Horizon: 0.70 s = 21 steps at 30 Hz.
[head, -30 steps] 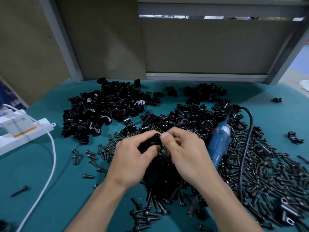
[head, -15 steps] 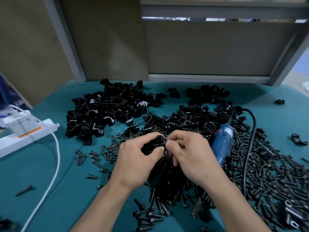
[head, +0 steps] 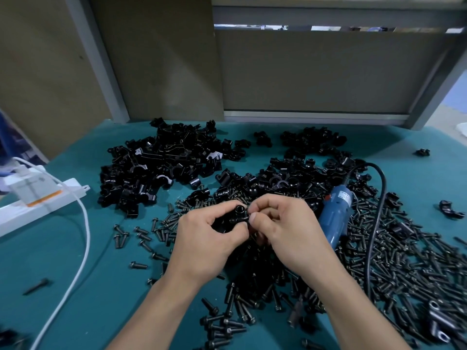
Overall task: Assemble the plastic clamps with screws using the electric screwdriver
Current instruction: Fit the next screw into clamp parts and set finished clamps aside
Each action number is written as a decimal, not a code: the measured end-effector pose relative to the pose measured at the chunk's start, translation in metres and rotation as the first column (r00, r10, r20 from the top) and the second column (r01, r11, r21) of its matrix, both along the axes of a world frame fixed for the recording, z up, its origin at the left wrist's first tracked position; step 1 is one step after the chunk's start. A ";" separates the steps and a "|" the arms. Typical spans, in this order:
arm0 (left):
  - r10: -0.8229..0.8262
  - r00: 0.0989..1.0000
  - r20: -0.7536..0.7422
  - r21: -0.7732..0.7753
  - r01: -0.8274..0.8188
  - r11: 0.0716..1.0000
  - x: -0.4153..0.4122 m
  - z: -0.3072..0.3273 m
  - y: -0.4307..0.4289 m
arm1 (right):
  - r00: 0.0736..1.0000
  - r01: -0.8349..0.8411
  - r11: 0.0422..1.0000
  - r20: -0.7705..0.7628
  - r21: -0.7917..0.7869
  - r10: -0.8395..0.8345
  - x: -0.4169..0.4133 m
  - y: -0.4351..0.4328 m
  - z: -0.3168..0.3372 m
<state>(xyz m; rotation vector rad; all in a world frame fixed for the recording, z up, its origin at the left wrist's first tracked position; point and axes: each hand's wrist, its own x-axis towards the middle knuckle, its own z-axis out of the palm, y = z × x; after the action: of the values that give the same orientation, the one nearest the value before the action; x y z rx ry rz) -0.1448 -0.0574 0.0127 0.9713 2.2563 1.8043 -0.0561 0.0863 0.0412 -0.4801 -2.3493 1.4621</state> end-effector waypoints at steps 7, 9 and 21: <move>-0.073 0.996 0.046 -0.043 0.075 0.996 -0.006 0.001 -0.003 | 1.000 0.027 1.000 -0.014 0.013 -0.027 0.000 -0.001 -0.002; -0.115 0.992 0.040 -0.047 0.117 0.992 -0.008 0.002 -0.004 | 0.999 0.043 0.999 -0.016 0.023 -0.043 0.001 0.000 -0.001; -0.080 0.995 -0.059 -0.088 0.075 0.993 -0.007 -0.005 -0.002 | 0.991 0.136 0.981 -0.025 0.141 -0.134 -0.002 -0.010 -0.006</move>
<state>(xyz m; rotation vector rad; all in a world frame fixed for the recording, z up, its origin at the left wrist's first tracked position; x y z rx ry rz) -0.1515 -0.0597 0.0081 1.0979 2.2765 1.6549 -0.0578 0.0759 0.0354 -0.5749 -2.3391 1.2235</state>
